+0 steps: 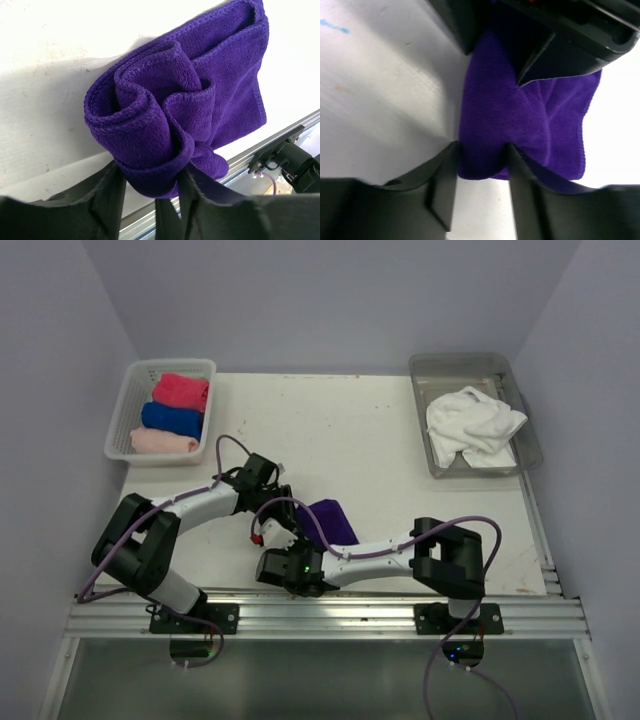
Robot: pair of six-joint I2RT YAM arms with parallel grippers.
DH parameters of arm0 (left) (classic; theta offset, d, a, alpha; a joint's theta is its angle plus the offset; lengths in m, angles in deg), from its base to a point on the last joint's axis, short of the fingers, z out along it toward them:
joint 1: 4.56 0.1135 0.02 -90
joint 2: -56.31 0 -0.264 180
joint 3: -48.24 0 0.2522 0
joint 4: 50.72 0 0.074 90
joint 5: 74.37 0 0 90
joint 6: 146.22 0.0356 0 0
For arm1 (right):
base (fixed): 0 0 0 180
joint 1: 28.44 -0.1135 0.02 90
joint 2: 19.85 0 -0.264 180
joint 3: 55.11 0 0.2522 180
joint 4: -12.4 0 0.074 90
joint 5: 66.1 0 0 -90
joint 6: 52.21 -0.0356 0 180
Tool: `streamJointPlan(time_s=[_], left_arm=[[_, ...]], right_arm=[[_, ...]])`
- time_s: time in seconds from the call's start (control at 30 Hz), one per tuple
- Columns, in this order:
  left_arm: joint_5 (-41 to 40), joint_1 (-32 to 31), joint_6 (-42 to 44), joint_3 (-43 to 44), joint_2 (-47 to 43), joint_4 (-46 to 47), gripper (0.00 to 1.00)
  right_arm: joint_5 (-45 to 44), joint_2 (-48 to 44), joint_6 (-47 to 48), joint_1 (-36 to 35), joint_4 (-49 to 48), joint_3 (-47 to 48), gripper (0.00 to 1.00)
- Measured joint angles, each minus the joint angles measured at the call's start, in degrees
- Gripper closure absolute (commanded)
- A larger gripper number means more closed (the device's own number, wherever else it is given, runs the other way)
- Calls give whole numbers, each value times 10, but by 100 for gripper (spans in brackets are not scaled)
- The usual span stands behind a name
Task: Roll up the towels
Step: Roll the towel
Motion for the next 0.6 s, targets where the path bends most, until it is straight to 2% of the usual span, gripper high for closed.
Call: streamJointPlan(time_s=[0.03, 0.13, 0.17, 0.2, 0.23, 0.3, 0.4, 0.6], left_arm=[[-1, 0, 0, 0, -3, -2, 48], [-6, 0, 9, 0, -14, -10, 38], [-7, 1, 13, 1, -18, -16, 35], [-7, 2, 15, 4, -20, -21, 26], [-7, 4, 21, 7, -23, -25, 22], [-9, 12, 30, 15, -33, -34, 13], [-15, 21, 40, 34, -50, -47, 8], [-9, 24, 45, 46, -71, -41, 5]], right_arm=[[-6, 2, -4, 0, 0, -1, 68], [-11, -9, -14, 1, -16, -19, 91], [-5, -20, -15, 3, -29, -34, 94], [7, -37, -17, 8, -48, -53, 96], [23, -56, -18, 14, -66, -73, 99], [67, -99, -20, 36, -110, -120, 100], [137, -163, -30, 79, -165, -181, 100], [311, -249, -76, 184, -295, -294, 100]])
